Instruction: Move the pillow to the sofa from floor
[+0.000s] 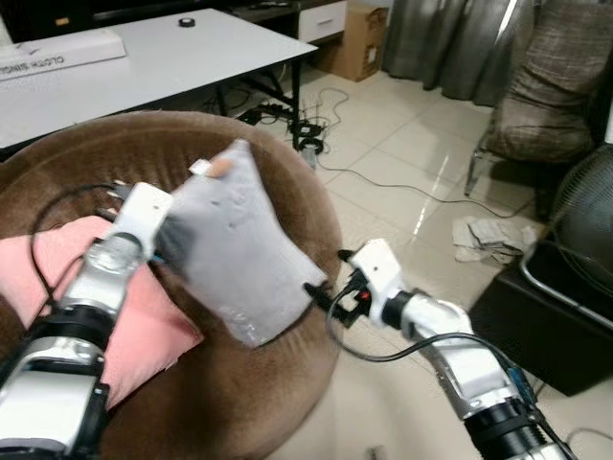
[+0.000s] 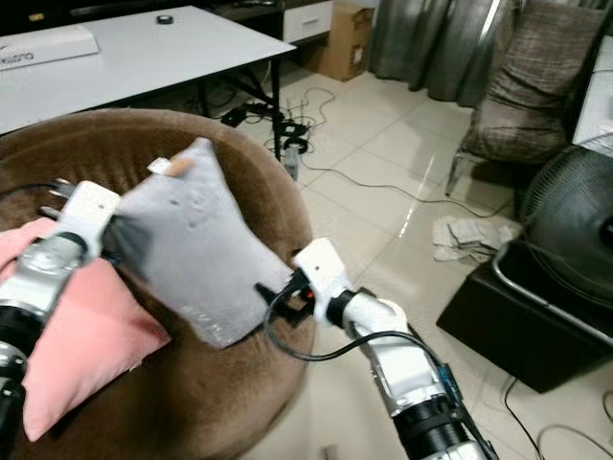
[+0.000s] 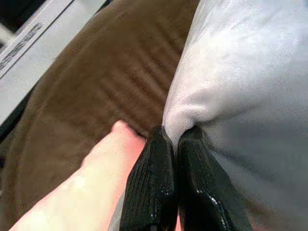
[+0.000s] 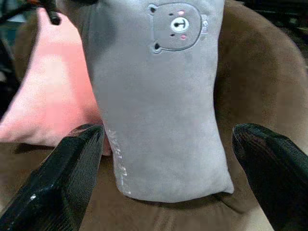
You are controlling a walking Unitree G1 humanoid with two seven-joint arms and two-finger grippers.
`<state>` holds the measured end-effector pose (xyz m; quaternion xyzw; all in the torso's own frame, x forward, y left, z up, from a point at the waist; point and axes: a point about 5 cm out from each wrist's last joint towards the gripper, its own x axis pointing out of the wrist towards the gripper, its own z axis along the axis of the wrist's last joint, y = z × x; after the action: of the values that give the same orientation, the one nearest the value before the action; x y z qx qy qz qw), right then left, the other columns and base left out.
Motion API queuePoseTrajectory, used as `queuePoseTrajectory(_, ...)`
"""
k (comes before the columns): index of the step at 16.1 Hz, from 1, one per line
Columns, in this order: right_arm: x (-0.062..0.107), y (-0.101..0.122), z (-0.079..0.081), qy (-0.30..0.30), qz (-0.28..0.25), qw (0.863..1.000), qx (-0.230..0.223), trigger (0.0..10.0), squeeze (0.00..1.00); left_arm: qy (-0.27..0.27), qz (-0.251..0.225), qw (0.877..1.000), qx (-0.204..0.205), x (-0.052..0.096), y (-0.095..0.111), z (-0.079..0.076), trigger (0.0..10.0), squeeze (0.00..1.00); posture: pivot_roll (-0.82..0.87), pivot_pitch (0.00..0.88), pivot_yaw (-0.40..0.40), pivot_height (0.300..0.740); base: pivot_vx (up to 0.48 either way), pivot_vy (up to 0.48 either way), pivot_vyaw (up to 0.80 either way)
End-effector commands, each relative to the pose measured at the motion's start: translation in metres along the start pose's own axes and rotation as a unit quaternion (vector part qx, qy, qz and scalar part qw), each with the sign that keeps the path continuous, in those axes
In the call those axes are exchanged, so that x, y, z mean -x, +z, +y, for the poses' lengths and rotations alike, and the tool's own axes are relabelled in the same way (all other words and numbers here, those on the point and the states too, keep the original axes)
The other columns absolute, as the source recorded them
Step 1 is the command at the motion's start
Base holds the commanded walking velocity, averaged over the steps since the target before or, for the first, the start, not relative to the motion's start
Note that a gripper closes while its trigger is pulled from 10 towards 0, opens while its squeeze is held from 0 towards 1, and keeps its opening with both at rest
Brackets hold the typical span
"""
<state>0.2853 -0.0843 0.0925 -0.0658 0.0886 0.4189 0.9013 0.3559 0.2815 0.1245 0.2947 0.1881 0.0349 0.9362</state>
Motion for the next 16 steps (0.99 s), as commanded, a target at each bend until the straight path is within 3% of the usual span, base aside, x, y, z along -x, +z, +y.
queuePoseTrajectory(1,-0.003,0.008,0.001,0.020,-0.014,1.000,0.007,10.0,0.00,0.024,0.003,1.000,0.001,0.000,0.005,0.017,10.0,0.00,0.08,0.000,-0.019,0.740,0.000,0.000,0.00)
queuePoseTrajectory(4,-0.004,0.007,0.013,0.081,-0.016,0.997,-0.008,10.0,0.00,-0.023,0.013,1.000,-0.016,0.001,-0.011,0.006,10.0,0.00,0.09,0.000,-0.022,0.740,0.000,0.000,0.00)
queuePoseTrajectory(7,-0.001,0.005,0.016,0.105,-0.009,0.994,-0.003,10.0,0.00,-0.031,0.010,0.999,-0.022,0.001,-0.013,0.001,10.0,0.00,0.08,0.007,-0.020,0.740,0.000,0.000,0.00)
queuePoseTrajectory(9,-0.002,0.006,0.013,0.089,-0.010,0.996,0.004,10.0,0.00,-0.035,-0.004,0.999,-0.025,0.001,-0.011,0.000,10.0,0.00,0.08,0.009,-0.020,0.740,0.000,0.000,0.00)
queuePoseTrajectory(10,-0.002,0.006,0.013,0.084,-0.010,0.996,0.003,10.0,0.00,-0.038,-0.014,0.999,-0.015,0.001,-0.008,0.001,10.0,1.00,0.08,0.009,-0.020,0.740,0.000,0.000,0.00)
queuePoseTrajectory(16,-0.008,0.007,0.009,0.071,-0.011,0.997,0.008,10.0,0.00,-0.046,-0.045,0.998,-0.010,0.003,0.000,0.016,10.0,1.00,0.10,0.000,-0.028,0.740,0.000,0.000,0.00)
